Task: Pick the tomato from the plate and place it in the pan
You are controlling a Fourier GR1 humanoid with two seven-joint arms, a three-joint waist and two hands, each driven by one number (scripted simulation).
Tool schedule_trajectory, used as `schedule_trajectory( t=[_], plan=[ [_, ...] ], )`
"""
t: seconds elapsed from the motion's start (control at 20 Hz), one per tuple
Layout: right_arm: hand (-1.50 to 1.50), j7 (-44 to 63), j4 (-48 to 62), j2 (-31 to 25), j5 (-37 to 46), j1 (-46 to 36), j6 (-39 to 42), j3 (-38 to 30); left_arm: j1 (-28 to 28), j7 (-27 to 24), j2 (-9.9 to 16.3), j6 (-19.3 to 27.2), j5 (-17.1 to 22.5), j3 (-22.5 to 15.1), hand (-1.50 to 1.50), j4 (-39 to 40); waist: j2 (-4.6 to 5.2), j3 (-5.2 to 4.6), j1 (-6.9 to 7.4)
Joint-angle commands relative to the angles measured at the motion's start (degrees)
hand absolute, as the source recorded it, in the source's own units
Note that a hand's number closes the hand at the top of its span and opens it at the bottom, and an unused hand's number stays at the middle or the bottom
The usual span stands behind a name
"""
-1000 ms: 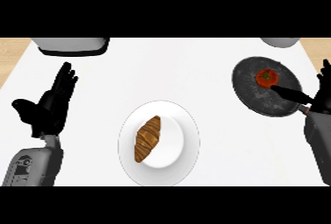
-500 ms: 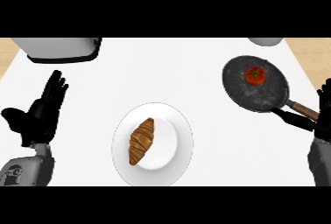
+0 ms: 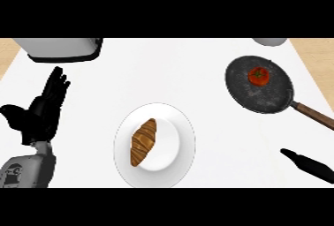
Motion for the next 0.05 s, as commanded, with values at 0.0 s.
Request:
schedule_trajectory(
  t=[0.0],
  plan=[
    [-1.5,9.3,-18.9,4.2,4.3,10.1,-2.9,4.8,-1.0,2.9,-0.9,0.0,0.0,-1.5,0.0,-2.3,0.4,0.08,1.39]
  ],
)
